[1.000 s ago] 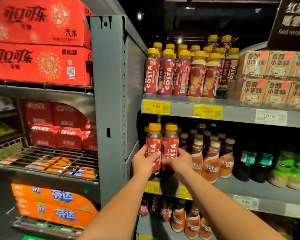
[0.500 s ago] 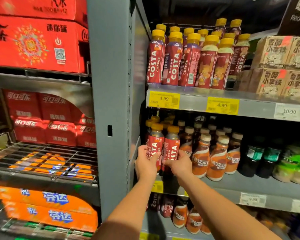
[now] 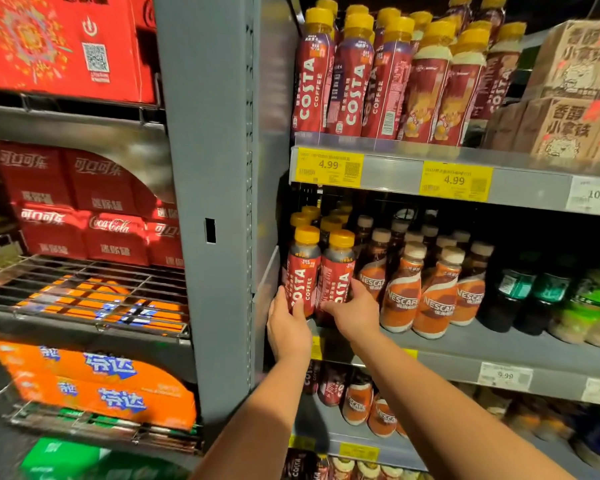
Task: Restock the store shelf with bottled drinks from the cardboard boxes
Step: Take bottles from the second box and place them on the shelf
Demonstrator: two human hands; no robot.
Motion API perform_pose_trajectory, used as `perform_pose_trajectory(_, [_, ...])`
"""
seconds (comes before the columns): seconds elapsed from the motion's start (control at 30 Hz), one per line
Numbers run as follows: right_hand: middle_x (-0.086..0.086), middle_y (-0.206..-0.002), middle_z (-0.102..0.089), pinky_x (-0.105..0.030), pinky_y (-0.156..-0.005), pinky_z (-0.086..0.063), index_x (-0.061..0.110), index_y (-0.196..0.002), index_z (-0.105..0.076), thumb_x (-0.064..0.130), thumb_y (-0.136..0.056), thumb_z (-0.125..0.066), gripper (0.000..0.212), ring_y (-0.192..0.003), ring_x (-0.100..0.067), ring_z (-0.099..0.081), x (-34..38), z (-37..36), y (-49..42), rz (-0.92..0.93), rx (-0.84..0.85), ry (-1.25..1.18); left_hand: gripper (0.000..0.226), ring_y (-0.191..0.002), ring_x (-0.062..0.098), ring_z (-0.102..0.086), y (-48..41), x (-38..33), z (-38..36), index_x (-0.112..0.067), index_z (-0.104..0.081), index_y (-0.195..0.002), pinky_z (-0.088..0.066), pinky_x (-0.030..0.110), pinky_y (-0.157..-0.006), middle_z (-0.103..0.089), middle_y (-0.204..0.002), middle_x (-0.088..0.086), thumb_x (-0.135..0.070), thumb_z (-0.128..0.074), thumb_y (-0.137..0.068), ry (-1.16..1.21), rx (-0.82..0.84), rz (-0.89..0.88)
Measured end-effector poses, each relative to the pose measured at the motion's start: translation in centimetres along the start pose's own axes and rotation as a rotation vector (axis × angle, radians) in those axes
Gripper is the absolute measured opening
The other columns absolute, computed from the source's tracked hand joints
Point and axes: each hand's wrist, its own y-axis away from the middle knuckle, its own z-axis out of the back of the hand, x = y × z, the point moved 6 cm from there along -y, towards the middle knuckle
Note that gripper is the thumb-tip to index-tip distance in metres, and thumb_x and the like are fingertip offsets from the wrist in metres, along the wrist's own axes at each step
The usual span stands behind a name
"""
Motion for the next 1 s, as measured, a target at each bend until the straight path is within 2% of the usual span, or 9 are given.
perform_pose_trajectory(0.1, [-0.003, -0.105, -0.069, -0.031, -0.082, -0.049, 0.014, -0.108, -0.063, 0.020, -0.070, -0.080, 0.042, -0.095, -0.019, -0.063, 0.1, 0.1, -0.1, 0.021, 0.038, 0.060, 0.046, -0.128, 0.027, -0.046, 0.3, 1.1, 0.2, -0.014, -0.039, -0.144, -0.038, 0.043, -0.105, -0.049, -0.141, 0.009, -0.028, -0.042, -0.100, -0.043, 0.045, 0.038])
perform_pose_trajectory(0.17, [-0.003, -0.106, -0.070, -0.036, -0.087, -0.050, 0.014, -0.109, -0.065, 0.023, -0.070, -0.081, 0.043, -0.098, -0.020, -0.064, 0.4, 0.0, -0.2, 0.021, 0.089, 0.085, 0.044, -0.124, 0.026, -0.049, 0.4, 0.9, 0.5, -0.016, -0.041, -0.143, -0.040, 0.046, -0.103, -0.053, -0.136, 0.007, -0.028, -0.041, -0.100, -0.042, 0.076, 0.015])
perform_pose_trajectory(0.3, [-0.008, -0.114, -0.066, -0.042, -0.094, -0.048, 0.012, -0.117, -0.058, 0.022, -0.076, -0.072, 0.044, -0.105, -0.027, -0.061, 0.7, -0.4, 0.3, -0.027, 0.230, 0.119, 0.043, -0.122, 0.024, -0.050, 1.0, -0.5, 0.9, -0.017, -0.043, -0.140, -0.042, 0.041, -0.101, -0.053, -0.133, 0.004, -0.027, -0.045, -0.098, -0.118, 0.094, -0.045])
perform_pose_trajectory(0.4, [-0.012, -0.115, -0.064, -0.039, -0.089, -0.049, 0.005, -0.114, -0.056, 0.027, -0.082, -0.067, 0.041, -0.104, -0.032, -0.060, 0.8, -0.1, 1.3, -0.019, 0.287, 0.152, 0.037, -0.113, 0.023, -0.053, 2.1, -2.0, 1.3, -0.018, -0.049, -0.130, -0.045, 0.038, -0.093, -0.053, -0.125, 0.003, -0.025, -0.051, -0.095, -0.257, 0.104, -0.155])
perform_pose_trajectory(0.47, [-0.013, -0.116, -0.059, -0.034, -0.082, -0.047, 0.005, -0.116, -0.052, 0.028, -0.086, -0.063, 0.040, -0.107, -0.032, -0.057, 1.5, 1.4, 2.3, 0.115, 0.240, 0.340, 0.033, -0.108, 0.026, -0.053, 2.9, -3.1, 1.5, -0.013, -0.051, -0.124, -0.046, 0.040, -0.090, -0.052, -0.121, 0.007, -0.024, -0.052, -0.093, -0.421, 0.117, -0.274])
perform_pose_trajectory(0.57, [-0.013, -0.120, -0.055, -0.037, -0.087, -0.047, 0.008, -0.120, -0.051, 0.022, -0.086, -0.057, 0.037, -0.111, -0.032, -0.055, 2.2, 3.7, 4.2, 0.347, 0.290, 0.762, 0.035, -0.107, 0.029, -0.052, 5.0, -4.7, 1.1, -0.010, -0.052, -0.123, -0.045, 0.042, -0.086, -0.054, -0.117, 0.010, -0.023, -0.051, -0.090, -0.723, 0.197, -0.465])
perform_pose_trajectory(0.67, [-0.013, -0.115, -0.058, -0.036, -0.074, -0.046, 0.007, -0.109, -0.056, 0.019, -0.085, -0.054, 0.027, -0.105, -0.031, -0.058, 0.9, 5.8, 6.0, 0.363, 0.382, 0.992, 0.027, -0.106, 0.029, -0.054, 8.0, -5.5, 0.4, -0.012, -0.056, -0.110, -0.044, 0.040, -0.081, -0.058, -0.110, 0.008, -0.027, -0.050, -0.088, -1.022, 0.246, -0.580])
perform_pose_trajectory(0.77, [-0.014, -0.115, -0.061, -0.036, -0.076, -0.048, 0.007, -0.109, -0.058, 0.022, -0.086, -0.054, 0.028, -0.104, -0.032, -0.059, -1.5, 7.8, 8.1, 0.310, 0.428, 1.033, 0.024, -0.105, 0.030, -0.056, 11.4, -5.5, -0.4, -0.011, -0.058, -0.104, -0.045, 0.038, -0.078, -0.060, -0.109, 0.009, -0.027, -0.051, -0.088, -1.113, 0.302, -0.563])
perform_pose_trajectory(1.0, [-0.014, -0.118, -0.062, -0.038, -0.083, -0.050, 0.009, -0.115, -0.060, 0.022, -0.086, -0.054, 0.032, -0.107, -0.033, -0.060, -8.4, 9.7, 14.5, 0.258, 0.501, 1.026, 0.028, -0.109, 0.031, -0.055, 19.3, -1.4, -2.0, -0.011, -0.059, -0.110, -0.046, 0.040, -0.082, -0.061, -0.113, 0.010, -0.028, -0.049, -0.090, -1.240, 0.474, -0.539])
